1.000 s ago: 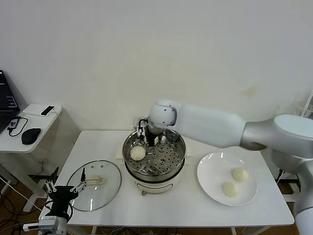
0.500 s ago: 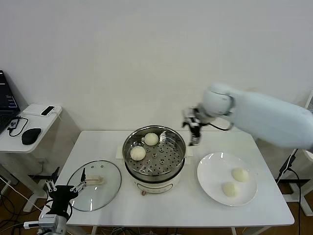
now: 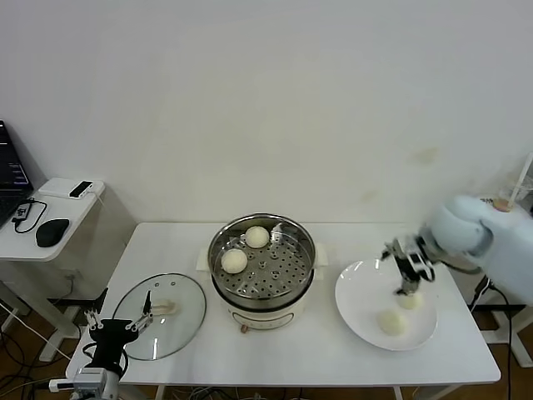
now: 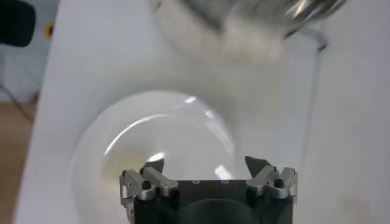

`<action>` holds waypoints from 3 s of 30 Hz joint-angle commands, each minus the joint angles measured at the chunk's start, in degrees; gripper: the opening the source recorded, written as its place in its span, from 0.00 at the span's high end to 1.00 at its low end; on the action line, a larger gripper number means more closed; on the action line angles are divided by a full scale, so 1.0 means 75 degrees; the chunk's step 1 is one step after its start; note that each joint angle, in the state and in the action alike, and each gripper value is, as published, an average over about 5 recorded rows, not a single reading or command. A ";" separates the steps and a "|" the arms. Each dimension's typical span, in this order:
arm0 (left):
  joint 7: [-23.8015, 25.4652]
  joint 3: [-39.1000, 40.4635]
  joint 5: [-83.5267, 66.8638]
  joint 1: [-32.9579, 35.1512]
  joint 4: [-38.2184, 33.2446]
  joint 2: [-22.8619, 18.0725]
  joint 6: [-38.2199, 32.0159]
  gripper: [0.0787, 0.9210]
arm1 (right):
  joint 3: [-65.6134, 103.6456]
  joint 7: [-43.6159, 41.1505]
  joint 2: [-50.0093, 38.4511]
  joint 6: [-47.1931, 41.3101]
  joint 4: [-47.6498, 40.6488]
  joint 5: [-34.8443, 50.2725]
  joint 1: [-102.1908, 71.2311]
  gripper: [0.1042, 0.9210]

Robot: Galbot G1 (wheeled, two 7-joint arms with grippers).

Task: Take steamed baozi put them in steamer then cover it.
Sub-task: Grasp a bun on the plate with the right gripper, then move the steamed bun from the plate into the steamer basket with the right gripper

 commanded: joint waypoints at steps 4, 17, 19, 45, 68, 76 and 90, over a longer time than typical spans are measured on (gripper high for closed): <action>-0.0001 -0.0043 0.0076 0.0068 0.0024 0.0023 -0.0003 0.12 | 0.2143 -0.0001 -0.0619 0.0178 0.0225 -0.1014 -0.3277 0.12; 0.0006 -0.0111 0.0087 0.0142 -0.0050 -0.0078 0.0013 0.12 | 0.2142 0.0338 0.0385 0.0104 -0.0520 -0.1364 -0.3360 0.12; 0.0008 -0.0119 0.0087 0.0141 -0.0048 -0.0079 0.0017 0.12 | 0.2126 0.0360 0.0499 0.0107 -0.0648 -0.1388 -0.3316 0.12; 0.0012 -0.0101 0.0089 0.0106 -0.0047 -0.0102 0.0040 0.12 | 0.1831 0.0401 0.1020 -0.0074 -0.1179 -0.1380 -0.3052 0.26; 0.0015 -0.0027 0.0065 0.0056 -0.0125 -0.0087 0.0041 0.12 | 0.0826 -0.0089 0.0630 -0.0031 -0.0920 -0.0016 0.0481 0.41; 0.0025 -0.0104 0.0045 0.0065 -0.0163 -0.0051 0.0035 0.12 | -0.0412 -0.0007 0.1437 -0.0049 -0.1084 0.0788 0.2791 0.40; 0.0012 -0.0319 -0.0015 0.0141 -0.0122 -0.0110 0.0004 0.12 | -0.1954 0.0633 0.4017 -0.0025 -0.1431 0.1937 0.4255 0.40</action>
